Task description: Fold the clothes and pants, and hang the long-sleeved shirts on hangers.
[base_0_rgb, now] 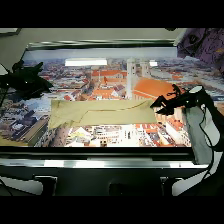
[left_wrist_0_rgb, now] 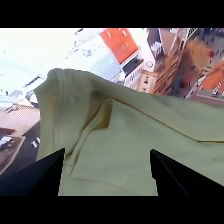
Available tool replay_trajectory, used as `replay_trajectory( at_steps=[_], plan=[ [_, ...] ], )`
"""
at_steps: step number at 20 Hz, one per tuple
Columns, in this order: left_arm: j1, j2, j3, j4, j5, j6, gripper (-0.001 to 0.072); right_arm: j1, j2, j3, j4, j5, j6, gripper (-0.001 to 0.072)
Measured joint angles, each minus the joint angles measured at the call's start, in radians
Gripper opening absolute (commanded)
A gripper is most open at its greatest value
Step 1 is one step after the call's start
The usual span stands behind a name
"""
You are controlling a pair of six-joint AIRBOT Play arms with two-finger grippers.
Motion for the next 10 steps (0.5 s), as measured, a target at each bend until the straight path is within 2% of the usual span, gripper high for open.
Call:
replay_trajectory(
  at_steps=[1, 3, 4, 6, 7, 8, 9, 10],
  plan=[
    [-0.002, 0.003, 0.000, 0.002, 0.000, 0.000, 0.0612, 0.019, -0.009, 0.000, 0.008, -0.006, -0.002, 0.0489],
    [-0.008, 0.004, 0.000, 0.006, -0.002, 0.000, 0.0612, 0.052, -0.021, 0.000, -0.001, -0.029, -0.007, 0.0193],
    [-0.011, 0.005, 0.000, 0.006, -0.003, 0.000, 0.0610, 0.068, -0.024, 0.000, -0.013, -0.039, -0.012, 0.0020],
    [-0.023, 0.005, 0.000, 0.006, -0.004, 0.000, 0.0573, 0.088, -0.018, 0.000, -0.021, -0.049, -0.014, 0.0025],
    [-0.032, 0.005, 0.000, -0.002, -0.003, -0.001, 0.0345, 0.092, -0.006, 0.001, -0.028, -0.055, -0.006, 0.0025],
    [-0.046, 0.003, 0.000, -0.018, 0.002, -0.001, 0.0081, 0.095, 0.014, 0.005, -0.033, -0.057, 0.010, 0.0025],
    [-0.063, 0.000, -0.002, -0.040, 0.014, -0.001, 0.0024, 0.096, 0.045, 0.012, -0.044, -0.055, 0.035, 0.0025],
    [-0.084, -0.006, -0.003, -0.061, 0.026, 0.000, 0.0024, 0.097, 0.075, 0.020, -0.071, -0.051, 0.067, 0.0025]
  ],
)
